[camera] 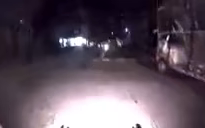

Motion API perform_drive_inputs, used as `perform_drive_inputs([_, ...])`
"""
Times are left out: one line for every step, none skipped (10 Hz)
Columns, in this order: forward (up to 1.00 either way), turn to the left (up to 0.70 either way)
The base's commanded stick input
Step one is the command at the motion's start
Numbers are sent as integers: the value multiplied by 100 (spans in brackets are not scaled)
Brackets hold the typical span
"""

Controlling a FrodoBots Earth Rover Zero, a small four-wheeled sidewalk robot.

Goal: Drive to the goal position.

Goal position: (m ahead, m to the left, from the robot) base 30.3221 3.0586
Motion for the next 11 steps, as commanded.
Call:
perform_drive_inputs([85,0])
perform_drive_inputs([85,0])
perform_drive_inputs([85,0])
perform_drive_inputs([85,0])
perform_drive_inputs([85,0])
perform_drive_inputs([85,0])
perform_drive_inputs([85,0])
perform_drive_inputs([85,0])
perform_drive_inputs([85,-3])
perform_drive_inputs([85,-26])
perform_drive_inputs([85,-34])
